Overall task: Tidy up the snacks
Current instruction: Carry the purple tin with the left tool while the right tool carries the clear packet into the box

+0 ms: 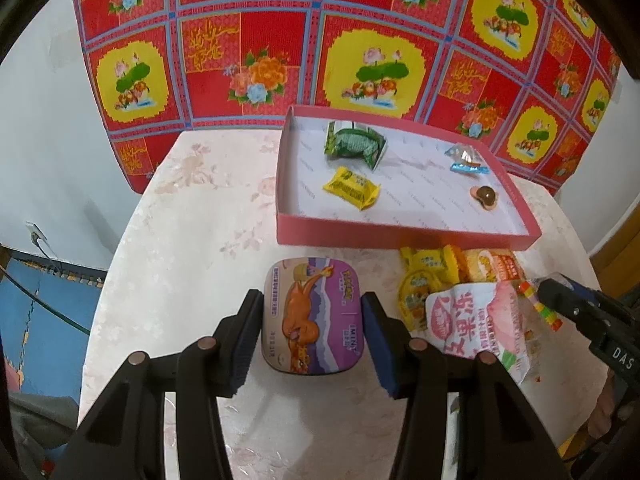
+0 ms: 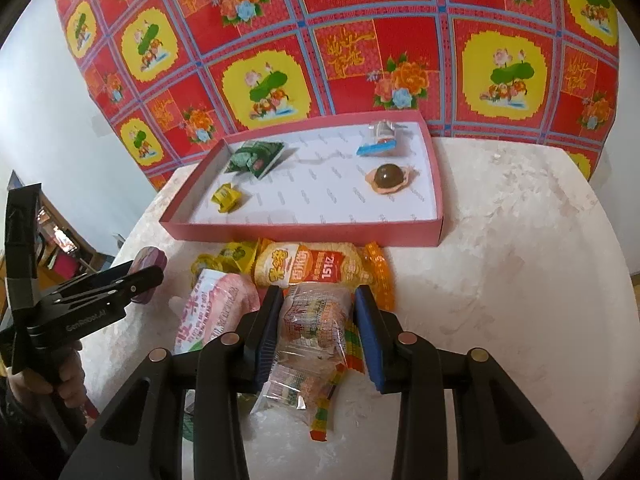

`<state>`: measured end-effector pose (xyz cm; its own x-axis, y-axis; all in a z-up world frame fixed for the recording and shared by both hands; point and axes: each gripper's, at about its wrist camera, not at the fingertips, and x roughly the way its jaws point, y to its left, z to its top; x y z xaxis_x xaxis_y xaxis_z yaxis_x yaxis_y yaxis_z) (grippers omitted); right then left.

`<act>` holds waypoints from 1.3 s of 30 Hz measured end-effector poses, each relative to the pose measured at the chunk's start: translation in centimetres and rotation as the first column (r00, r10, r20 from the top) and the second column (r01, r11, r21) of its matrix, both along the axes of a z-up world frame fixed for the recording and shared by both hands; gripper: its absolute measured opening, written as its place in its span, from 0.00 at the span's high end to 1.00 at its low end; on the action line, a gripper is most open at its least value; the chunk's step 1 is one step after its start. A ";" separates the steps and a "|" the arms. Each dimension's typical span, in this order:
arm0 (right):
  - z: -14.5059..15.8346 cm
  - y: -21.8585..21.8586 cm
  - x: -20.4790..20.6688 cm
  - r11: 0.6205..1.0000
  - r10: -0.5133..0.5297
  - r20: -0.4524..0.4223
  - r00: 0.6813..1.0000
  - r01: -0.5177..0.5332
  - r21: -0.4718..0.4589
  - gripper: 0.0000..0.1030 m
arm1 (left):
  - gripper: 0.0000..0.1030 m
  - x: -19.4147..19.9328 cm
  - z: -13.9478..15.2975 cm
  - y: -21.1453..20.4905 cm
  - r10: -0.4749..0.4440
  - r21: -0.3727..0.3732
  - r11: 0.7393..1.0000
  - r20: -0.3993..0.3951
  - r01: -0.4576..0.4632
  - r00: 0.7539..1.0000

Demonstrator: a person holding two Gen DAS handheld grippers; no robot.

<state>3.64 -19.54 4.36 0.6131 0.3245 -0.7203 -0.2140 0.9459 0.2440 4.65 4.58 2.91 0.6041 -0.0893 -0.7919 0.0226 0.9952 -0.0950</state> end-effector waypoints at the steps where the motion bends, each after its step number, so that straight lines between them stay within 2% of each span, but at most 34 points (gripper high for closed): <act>1: 0.1 0.0 0.0 1.000 0.000 0.003 1.000 0.000 0.001 0.63 | 0.49 0.0 0.2 0.0 0.001 0.000 1.000 0.004 -0.001 1.000; 18: 2.4 -0.9 1.2 1.000 0.001 0.055 0.998 -0.002 0.020 0.64 | 0.49 1.1 2.8 -1.1 -0.013 0.005 1.000 0.050 0.013 0.999; 39: 2.7 -1.6 5.2 1.000 -0.013 0.073 0.997 0.013 0.011 0.63 | 0.49 5.8 2.9 -3.2 -0.037 0.009 0.999 0.052 0.037 0.998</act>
